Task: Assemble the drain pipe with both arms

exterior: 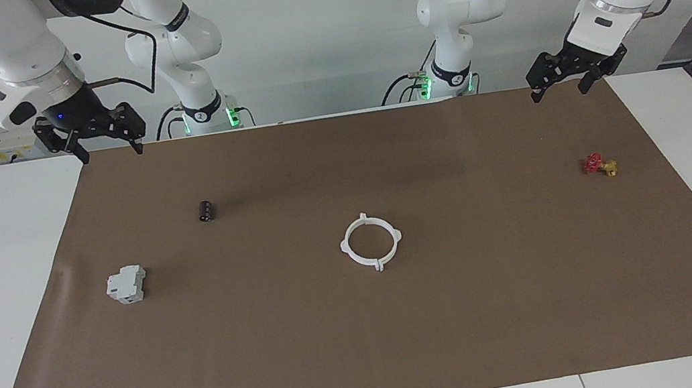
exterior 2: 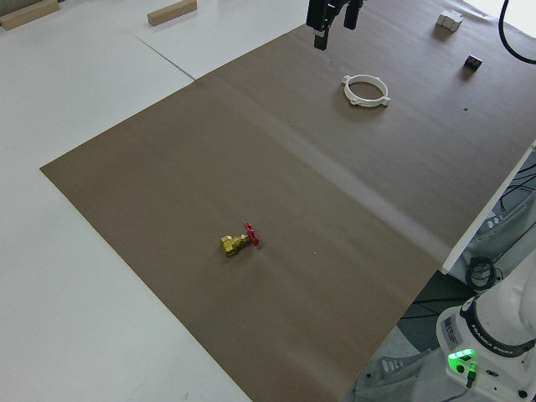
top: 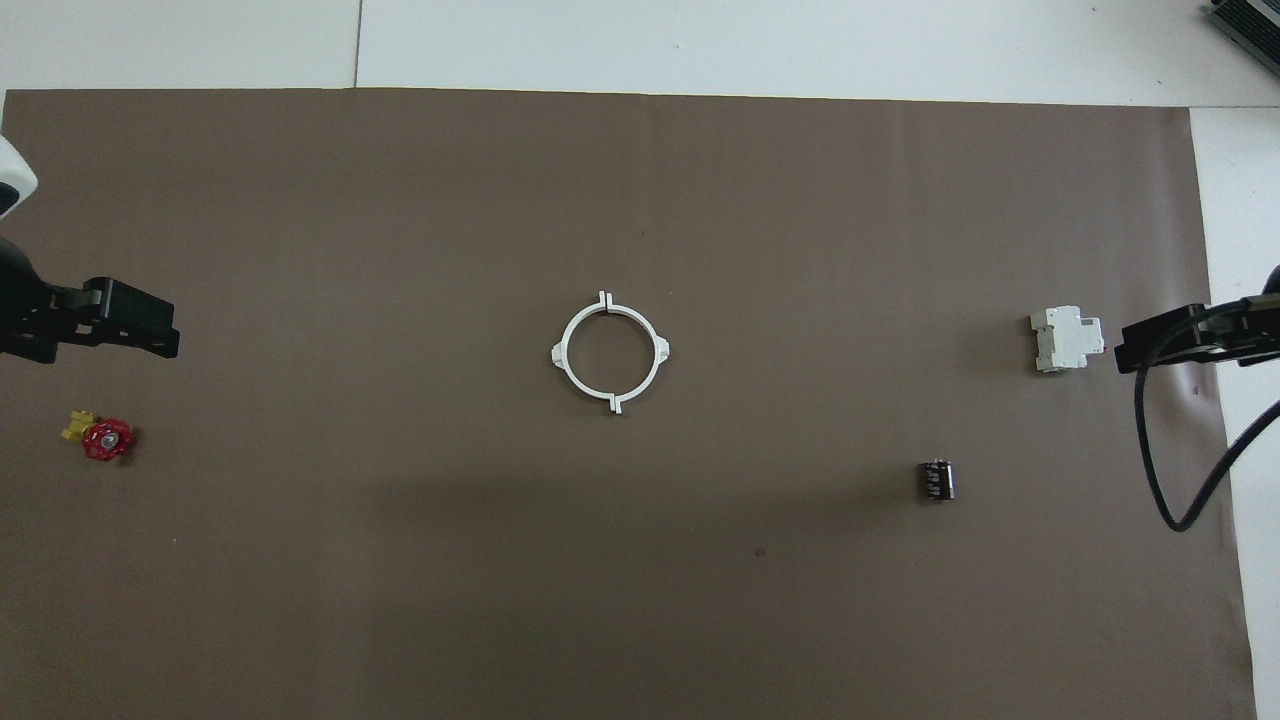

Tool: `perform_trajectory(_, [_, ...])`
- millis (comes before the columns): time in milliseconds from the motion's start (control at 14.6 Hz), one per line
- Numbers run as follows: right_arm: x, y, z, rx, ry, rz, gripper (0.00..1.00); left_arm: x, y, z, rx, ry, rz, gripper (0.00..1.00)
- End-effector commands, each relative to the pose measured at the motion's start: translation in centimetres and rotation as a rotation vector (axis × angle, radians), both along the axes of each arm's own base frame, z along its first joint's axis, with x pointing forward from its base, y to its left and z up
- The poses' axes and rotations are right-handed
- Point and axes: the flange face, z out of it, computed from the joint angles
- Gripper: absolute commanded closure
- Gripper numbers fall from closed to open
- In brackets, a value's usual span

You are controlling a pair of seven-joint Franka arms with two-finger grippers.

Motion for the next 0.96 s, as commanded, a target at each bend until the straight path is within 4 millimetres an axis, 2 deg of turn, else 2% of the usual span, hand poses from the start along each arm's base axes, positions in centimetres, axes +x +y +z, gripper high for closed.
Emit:
perform_trajectory(0, [-0.71,0.04,0.13,0.014,-0.014,-0.018,0.0,-0.61,-0.1,0.93,-0.016,0.013,0.007,0.0])
perform_trajectory(206, [-0.71,0.04,0.13,0.014,-0.014,-0.018,0.0,-0.7,-0.76,0.85,-0.015,0.017,-0.005,0.0])
perform_trajectory(893, [-0.71,0.04,0.06,0.014,-0.012,-0.018,0.0,-0.95,-0.76,0.77,-0.016,0.02,-0.007,0.0])
